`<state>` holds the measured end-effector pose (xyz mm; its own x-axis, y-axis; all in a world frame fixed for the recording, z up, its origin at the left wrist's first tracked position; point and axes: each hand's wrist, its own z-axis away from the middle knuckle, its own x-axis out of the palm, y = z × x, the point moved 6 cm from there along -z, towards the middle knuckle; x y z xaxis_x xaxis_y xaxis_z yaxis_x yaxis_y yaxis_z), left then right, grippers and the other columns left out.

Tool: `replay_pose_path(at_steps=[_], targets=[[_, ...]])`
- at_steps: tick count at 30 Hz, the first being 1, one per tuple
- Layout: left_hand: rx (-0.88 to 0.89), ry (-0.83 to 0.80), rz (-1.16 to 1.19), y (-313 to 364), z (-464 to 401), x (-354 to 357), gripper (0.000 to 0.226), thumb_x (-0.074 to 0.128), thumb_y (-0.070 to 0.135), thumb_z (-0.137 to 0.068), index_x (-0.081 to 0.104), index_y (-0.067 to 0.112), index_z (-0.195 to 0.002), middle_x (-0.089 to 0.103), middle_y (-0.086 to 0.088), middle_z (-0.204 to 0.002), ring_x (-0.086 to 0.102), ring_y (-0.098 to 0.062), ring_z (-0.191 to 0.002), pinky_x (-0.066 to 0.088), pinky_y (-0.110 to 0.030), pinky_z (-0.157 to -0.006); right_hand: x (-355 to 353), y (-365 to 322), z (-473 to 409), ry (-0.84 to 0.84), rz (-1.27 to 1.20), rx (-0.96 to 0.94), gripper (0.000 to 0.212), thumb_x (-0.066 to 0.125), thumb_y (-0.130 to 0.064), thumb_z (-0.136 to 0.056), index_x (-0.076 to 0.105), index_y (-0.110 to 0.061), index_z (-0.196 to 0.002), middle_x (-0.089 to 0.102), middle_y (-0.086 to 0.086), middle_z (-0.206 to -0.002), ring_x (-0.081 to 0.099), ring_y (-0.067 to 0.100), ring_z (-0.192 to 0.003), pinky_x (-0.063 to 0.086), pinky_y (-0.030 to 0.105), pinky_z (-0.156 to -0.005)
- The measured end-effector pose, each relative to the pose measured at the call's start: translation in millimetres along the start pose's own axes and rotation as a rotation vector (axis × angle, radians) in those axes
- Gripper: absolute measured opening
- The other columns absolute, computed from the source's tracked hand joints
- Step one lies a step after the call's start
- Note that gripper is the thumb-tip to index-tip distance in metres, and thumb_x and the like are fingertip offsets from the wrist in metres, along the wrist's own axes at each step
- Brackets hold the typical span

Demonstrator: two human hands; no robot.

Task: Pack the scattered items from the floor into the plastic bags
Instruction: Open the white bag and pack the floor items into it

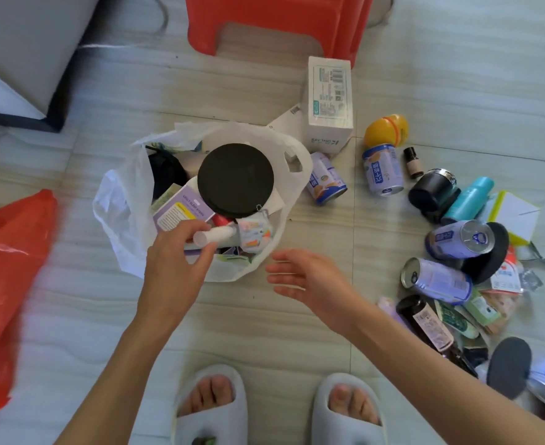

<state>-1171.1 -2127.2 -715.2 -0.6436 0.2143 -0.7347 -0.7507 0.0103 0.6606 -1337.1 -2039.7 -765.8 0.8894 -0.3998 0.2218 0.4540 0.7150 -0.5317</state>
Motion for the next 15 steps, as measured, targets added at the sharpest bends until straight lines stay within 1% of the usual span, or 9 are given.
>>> replay_pose_path(at_steps=[2,4,6,8,9,11,13,14,15], targets=[[0.038,-0.034,-0.1,-7.7,-4.3,3.8,0.021,0.064,0.017,-0.084,0.061,0.018,-0.105,0.055,0.005,-0.095,0.046,-0.015,-0.092,0.03,-0.025,-0.078,-10.3,8.5,1.2,0.042,0.015,0.011,0.015,0.048,-0.015,-0.092,0.061,-0.011,-0.088,0.066,0.007,-0.082,0.061,0.018,-0.071,0.05,0.027,-0.071],[0.098,-0.028,-0.269,-13.1,-6.7,5.7,0.021,0.065,0.015,-0.083,0.062,0.019,-0.103,0.061,0.001,-0.098,0.047,-0.022,-0.102,0.019,-0.026,-0.079,-20.0,15.6,0.9,0.07,0.051,0.011,0.015,0.047,-0.014,-0.092,0.061,-0.009,-0.089,0.065,0.007,-0.08,0.061,0.017,-0.069,0.05,0.026,-0.068],[0.136,-0.007,-0.368,-14.0,-7.6,6.2,0.02,0.063,0.01,-0.082,0.064,0.017,-0.101,0.065,-0.005,-0.103,0.048,-0.027,-0.106,0.016,-0.027,-0.078,-28.2,19.1,1.6,0.097,0.105,-0.002,0.016,0.047,-0.013,-0.093,0.061,-0.01,-0.088,0.065,0.007,-0.079,0.061,0.017,-0.068,0.049,0.025,-0.065],[0.164,0.027,-0.371,-8.2,-6.6,5.6,0.018,0.061,0.011,-0.084,0.064,0.014,-0.101,0.064,-0.007,-0.103,0.05,-0.031,-0.102,0.02,-0.029,-0.078,-37.1,19.4,2.9,0.133,0.162,-0.03,0.015,0.048,-0.014,-0.092,0.061,-0.011,-0.086,0.065,0.006,-0.077,0.06,0.016,-0.066,0.048,0.025,-0.064],[0.202,0.038,-0.345,-0.9,-4.9,6.6,0.016,0.058,0.014,-0.085,0.064,0.013,-0.1,0.064,-0.007,-0.101,0.051,-0.03,-0.1,0.025,-0.03,-0.078,-42.8,18.4,4.2,0.156,0.196,-0.049,0.014,0.049,-0.014,-0.093,0.061,-0.011,-0.087,0.065,0.005,-0.076,0.06,0.016,-0.066,0.048,0.024,-0.063],[0.334,0.03,-0.253,22.5,4.7,15.1,0.019,0.051,0.019,-0.085,0.062,0.011,-0.099,0.064,-0.007,-0.097,0.05,-0.026,-0.093,0.034,-0.032,-0.077,-59.0,14.6,8.6,0.214,0.297,-0.108,0.013,0.049,-0.014,-0.093,0.061,-0.009,-0.093,0.064,0.004,-0.075,0.06,0.015,-0.066,0.049,0.025,-0.065],[0.463,-0.047,-0.155,49.4,25.7,36.5,0.023,0.048,0.021,-0.084,0.062,0.01,-0.099,0.063,-0.006,-0.096,0.047,-0.02,-0.091,0.038,-0.029,-0.079,-82.7,9.5,16.9,0.299,0.44,-0.199,0.013,0.049,-0.011,-0.092,0.061,-0.008,-0.097,0.065,0.006,-0.078,0.061,0.016,-0.068,0.05,0.031,-0.07],[0.513,-0.116,-0.124,60.7,39.3,52.7,0.025,0.046,0.022,-0.084,0.062,0.01,-0.099,0.063,-0.006,-0.096,0.048,-0.019,-0.091,0.039,-0.029,-0.081,-97.3,6.1,23.5,0.358,0.512,-0.257,0.012,0.051,-0.01,-0.092,0.061,-0.01,-0.096,0.065,0.007,-0.08,0.061,0.017,-0.071,0.049,0.032,-0.072],[0.553,-0.207,-0.11,69.9,53.9,72.9,0.029,0.044,0.025,-0.083,0.062,0.011,-0.1,0.063,-0.005,-0.097,0.051,-0.02,-0.093,0.041,-0.03,-0.083,-113.9,2.5,31.2,0.429,0.584,-0.315,0.012,0.052,-0.01,-0.091,0.062,-0.012,-0.096,0.065,0.006,-0.083,0.061,0.017,-0.074,0.048,0.03,-0.074]])
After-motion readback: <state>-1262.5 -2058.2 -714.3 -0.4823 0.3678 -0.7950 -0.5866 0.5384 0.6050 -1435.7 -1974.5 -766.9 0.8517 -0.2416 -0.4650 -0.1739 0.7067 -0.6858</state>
